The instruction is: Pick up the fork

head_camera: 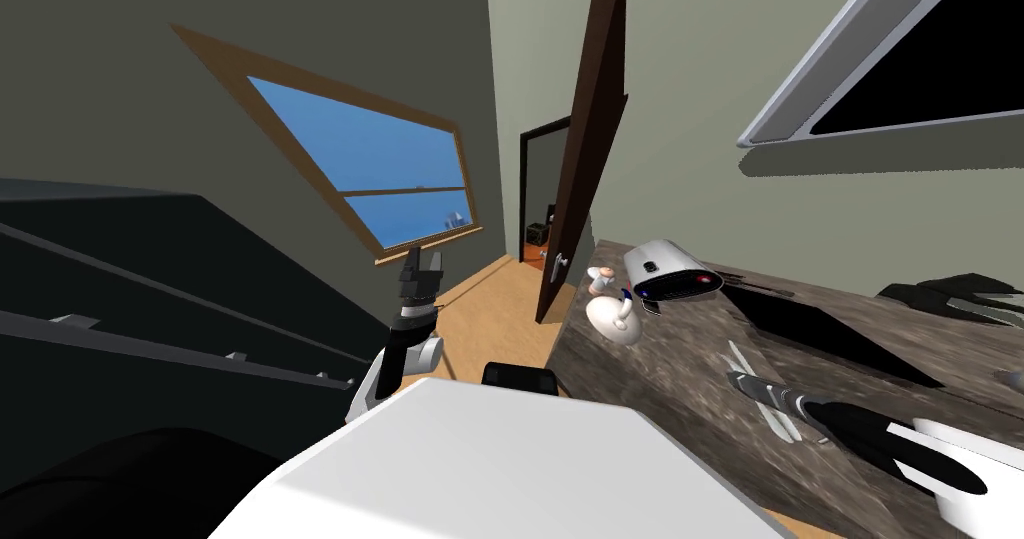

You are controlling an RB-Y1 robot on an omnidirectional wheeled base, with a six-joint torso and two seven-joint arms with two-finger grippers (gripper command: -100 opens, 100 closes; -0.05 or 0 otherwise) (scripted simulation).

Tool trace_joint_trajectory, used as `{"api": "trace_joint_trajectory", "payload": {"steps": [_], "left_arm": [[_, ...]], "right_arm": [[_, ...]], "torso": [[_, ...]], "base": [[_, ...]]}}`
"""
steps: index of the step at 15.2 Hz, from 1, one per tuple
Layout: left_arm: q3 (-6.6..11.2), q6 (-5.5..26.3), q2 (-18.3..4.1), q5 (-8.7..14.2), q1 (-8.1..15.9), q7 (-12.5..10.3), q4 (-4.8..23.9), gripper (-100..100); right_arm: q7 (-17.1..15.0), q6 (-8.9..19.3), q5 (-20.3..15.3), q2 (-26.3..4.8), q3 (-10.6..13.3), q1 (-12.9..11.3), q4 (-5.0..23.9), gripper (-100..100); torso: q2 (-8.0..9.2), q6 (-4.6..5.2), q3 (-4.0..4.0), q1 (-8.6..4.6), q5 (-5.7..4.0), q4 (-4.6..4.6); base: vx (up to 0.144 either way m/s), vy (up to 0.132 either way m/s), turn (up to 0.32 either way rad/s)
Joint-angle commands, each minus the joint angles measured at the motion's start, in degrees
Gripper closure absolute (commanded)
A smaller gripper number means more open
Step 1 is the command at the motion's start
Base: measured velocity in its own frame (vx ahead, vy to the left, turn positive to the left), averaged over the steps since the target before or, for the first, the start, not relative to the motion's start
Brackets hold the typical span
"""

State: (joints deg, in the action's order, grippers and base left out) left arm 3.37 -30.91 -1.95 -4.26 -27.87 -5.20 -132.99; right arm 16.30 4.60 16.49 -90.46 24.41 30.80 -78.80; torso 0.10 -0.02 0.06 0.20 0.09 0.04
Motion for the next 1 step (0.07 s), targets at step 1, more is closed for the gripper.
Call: {"api": "trace_joint_trajectory", "payload": {"steps": [1], "left_arm": [[0.00, 0.0, 0.0, 0.0, 0.0, 0.0, 0.0, 0]], "right_arm": [[0.0, 0.0, 0.0, 0.0, 0.0, 0.0, 0.0, 100]], "torso": [[0.00, 0.00, 0.00, 0.00, 0.00, 0.00]], "base": [[0.011, 0.013, -0.029]]}}
